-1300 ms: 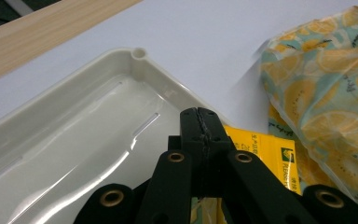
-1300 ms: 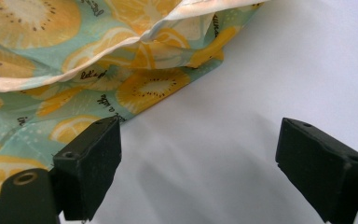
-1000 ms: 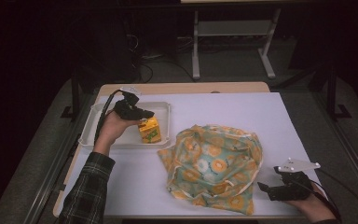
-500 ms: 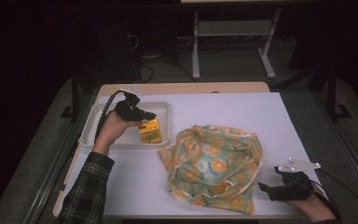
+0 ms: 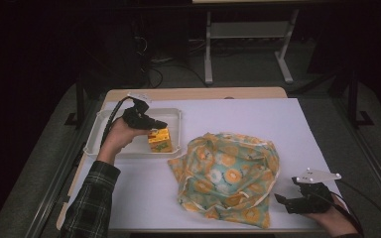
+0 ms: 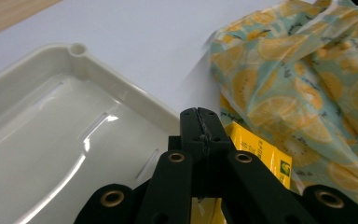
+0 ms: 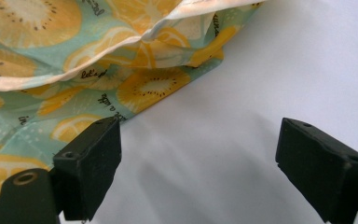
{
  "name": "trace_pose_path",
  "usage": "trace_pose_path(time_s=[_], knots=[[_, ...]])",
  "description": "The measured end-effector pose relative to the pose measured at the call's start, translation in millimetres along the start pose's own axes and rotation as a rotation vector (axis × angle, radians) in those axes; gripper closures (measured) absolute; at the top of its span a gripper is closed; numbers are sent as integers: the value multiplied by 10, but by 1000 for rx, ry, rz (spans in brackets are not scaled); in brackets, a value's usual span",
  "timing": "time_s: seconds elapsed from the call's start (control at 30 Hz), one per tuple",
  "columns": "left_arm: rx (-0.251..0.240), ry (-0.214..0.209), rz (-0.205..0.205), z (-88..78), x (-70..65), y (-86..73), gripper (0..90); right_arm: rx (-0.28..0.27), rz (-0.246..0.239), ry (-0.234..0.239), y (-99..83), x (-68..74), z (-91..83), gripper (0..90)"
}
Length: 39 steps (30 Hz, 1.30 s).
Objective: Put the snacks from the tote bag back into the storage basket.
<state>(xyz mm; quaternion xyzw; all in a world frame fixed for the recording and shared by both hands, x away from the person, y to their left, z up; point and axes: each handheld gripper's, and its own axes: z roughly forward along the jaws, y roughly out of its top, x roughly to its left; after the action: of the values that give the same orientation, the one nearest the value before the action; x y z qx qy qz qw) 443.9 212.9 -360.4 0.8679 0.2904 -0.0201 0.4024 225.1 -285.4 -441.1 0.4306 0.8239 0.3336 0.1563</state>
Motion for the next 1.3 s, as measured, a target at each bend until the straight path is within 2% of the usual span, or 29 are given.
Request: trace_pose_path(time_s=[0.1, 0.2, 0.3, 0.57, 0.63, 0.77, 1.03, 1.17, 1.3], knots=[[47, -4, 15, 58, -7, -19, 900, 3, 3, -2, -7, 0, -4, 138], [38, 11, 13, 59, -1, -16, 899, 2, 6, -4, -14, 0, -13, 138], [25, 18, 13, 56, 1, -9, 899, 1, 3, -6, -20, -3, -14, 138], [-44, 107, 16, -55, 35, 12, 898, 2, 4, -4, -21, -2, -13, 138], [-63, 111, 12, -94, 35, 12, 898, 0, 3, -5, -22, -6, -12, 138], [-82, 143, 13, -168, 31, 2, 886, 1, 3, -5, -21, -4, -13, 138], [-79, 148, 25, -240, -100, 25, 887, 5, 4, -6, -16, 1, -7, 138], [-83, 137, 47, -182, -184, 86, 892, 6, 4, -5, -12, 5, 0, 138], [-48, 159, 58, -78, -203, 178, 892, 7, 2, -5, -11, 2, -3, 138]])
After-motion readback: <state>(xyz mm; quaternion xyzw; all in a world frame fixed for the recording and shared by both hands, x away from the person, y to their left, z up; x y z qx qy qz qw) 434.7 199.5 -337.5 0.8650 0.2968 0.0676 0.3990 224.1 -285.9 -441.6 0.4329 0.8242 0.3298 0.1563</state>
